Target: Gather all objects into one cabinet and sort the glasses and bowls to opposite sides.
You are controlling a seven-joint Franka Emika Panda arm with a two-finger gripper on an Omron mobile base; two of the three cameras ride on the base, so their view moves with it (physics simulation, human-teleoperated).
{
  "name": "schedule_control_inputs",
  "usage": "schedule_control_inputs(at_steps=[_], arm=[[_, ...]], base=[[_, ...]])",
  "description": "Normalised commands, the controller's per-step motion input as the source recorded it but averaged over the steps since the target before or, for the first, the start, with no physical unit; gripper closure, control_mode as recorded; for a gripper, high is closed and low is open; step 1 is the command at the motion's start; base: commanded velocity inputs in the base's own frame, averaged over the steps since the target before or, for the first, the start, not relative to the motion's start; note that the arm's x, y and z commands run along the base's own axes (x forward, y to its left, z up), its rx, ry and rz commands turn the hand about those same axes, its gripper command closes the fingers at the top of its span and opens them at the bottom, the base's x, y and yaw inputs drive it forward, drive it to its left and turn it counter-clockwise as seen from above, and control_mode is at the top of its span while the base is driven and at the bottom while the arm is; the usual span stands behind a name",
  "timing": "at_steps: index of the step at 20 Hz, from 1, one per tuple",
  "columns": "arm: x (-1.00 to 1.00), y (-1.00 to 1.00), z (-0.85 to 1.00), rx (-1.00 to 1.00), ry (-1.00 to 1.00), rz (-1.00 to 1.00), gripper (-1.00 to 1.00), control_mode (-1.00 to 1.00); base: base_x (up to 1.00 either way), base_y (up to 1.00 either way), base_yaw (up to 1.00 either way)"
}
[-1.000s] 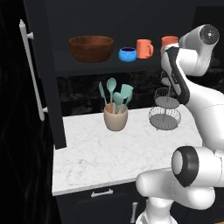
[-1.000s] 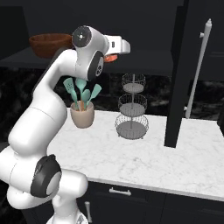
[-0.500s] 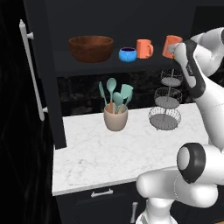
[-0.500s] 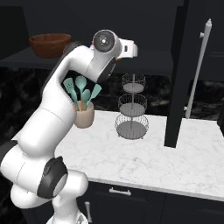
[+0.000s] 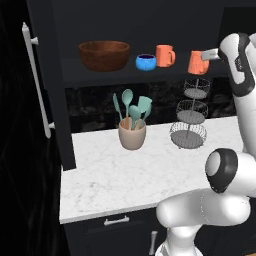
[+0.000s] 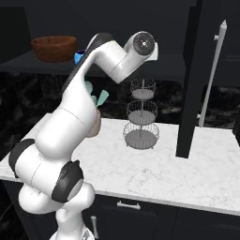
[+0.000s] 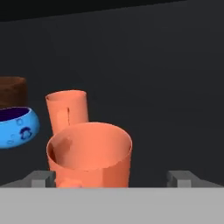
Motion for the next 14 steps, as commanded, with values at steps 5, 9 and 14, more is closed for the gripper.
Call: schedule_control_inputs(at_steps=[5, 9, 14], arm=[[0.05, 0.29, 0.13, -0.31, 0.06, 0.2, -1.0, -1.0], [-0.74, 0.55, 0.08, -0.26, 0.0, 0.14, -1.0, -1.0], [-1.0, 0.36, 0.0, -0.22, -0.02, 0.04, -1.0, -1.0]], base=[[0.0, 0.0, 0.0], [0.0, 0.0, 0.0], [0.0, 0.0, 0.0]])
